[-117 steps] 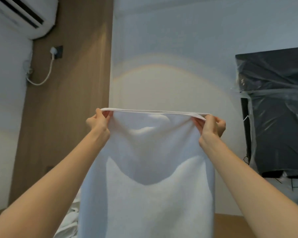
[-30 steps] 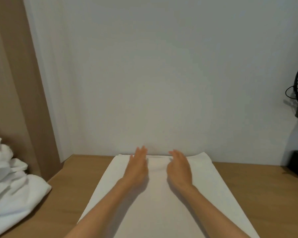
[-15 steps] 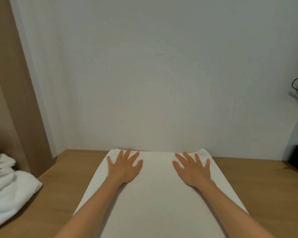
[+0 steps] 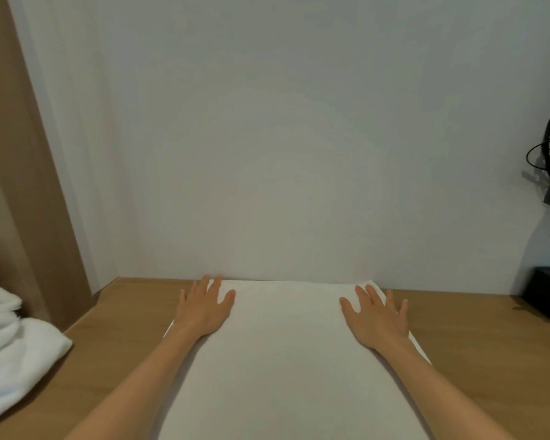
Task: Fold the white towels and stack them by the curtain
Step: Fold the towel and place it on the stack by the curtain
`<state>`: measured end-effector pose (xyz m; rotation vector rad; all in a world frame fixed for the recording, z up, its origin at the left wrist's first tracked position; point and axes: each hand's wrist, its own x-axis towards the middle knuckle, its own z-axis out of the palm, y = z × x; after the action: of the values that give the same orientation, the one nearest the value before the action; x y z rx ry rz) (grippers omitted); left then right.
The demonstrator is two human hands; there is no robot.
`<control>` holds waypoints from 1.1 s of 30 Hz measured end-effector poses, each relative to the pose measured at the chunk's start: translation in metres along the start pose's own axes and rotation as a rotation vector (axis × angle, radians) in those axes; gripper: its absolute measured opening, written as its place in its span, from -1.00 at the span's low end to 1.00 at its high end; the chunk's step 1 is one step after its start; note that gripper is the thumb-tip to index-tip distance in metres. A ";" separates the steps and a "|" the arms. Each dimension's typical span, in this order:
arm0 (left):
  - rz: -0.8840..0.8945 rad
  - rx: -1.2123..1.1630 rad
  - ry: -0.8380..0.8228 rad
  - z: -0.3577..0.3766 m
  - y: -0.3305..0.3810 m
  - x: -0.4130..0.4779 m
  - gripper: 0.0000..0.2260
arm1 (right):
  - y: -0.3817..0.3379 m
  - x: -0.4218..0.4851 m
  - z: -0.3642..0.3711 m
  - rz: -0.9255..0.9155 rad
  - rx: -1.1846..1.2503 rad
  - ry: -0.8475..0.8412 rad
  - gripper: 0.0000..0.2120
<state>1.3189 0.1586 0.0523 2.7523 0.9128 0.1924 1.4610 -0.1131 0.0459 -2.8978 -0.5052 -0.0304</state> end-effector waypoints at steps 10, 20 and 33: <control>0.212 0.082 0.045 -0.028 0.054 -0.077 -0.51 | -0.042 -0.058 -0.025 -0.258 0.067 -0.006 -0.51; 0.033 0.076 -0.110 0.009 0.060 -0.186 -0.50 | -0.045 -0.171 0.004 -0.278 0.017 -0.118 -0.50; 0.030 0.116 -0.048 -0.028 -0.018 -0.202 -0.52 | 0.048 -0.186 -0.028 -0.121 -0.051 -0.050 -0.45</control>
<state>1.1419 0.0562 0.0643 2.8643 0.8978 0.0813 1.3022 -0.2246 0.0541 -2.9199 -0.6984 0.0115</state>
